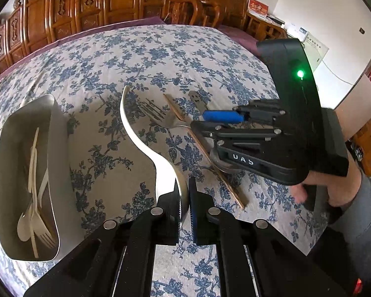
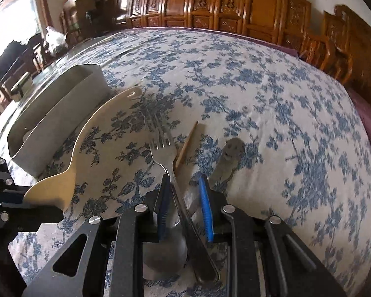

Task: Organize utensils
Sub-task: 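Lift the ceramic spoon with the left tool while the right tool grasps a metal fork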

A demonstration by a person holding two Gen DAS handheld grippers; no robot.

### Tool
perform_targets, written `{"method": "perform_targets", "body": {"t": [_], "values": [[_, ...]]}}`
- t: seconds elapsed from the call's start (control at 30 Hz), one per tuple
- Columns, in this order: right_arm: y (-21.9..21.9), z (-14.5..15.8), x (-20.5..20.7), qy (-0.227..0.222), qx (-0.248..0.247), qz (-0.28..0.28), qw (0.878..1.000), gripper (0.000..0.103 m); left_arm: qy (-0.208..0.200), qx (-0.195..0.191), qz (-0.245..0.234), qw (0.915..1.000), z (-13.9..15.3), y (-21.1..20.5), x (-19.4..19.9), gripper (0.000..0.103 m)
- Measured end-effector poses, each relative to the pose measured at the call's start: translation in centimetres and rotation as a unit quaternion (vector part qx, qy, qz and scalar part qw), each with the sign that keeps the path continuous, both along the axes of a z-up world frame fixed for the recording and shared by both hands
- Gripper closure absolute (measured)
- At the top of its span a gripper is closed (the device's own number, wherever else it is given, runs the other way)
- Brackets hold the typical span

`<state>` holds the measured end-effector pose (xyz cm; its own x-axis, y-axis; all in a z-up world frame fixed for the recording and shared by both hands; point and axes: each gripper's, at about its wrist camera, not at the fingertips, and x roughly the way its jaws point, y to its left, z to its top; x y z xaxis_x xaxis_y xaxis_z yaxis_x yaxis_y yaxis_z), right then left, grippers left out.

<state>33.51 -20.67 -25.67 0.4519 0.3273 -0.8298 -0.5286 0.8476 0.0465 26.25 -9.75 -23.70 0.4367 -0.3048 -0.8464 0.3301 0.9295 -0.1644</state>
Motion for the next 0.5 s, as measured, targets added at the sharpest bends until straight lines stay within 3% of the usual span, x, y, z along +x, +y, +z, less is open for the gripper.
{"method": "perform_targets", "body": {"t": [0.13,0.5], "values": [[0.44,-0.27,0.14,0.006,-0.01,0.021,1.0,0.084,0.003,0.0,0.001,1.0,-0.15,0.26,0.03,0.098],[-0.53,-0.27,0.51,0.033,-0.008,0.003,0.999,0.092,0.005,-0.001,0.0,1.0,-0.3,0.35,0.18,0.098]]}}
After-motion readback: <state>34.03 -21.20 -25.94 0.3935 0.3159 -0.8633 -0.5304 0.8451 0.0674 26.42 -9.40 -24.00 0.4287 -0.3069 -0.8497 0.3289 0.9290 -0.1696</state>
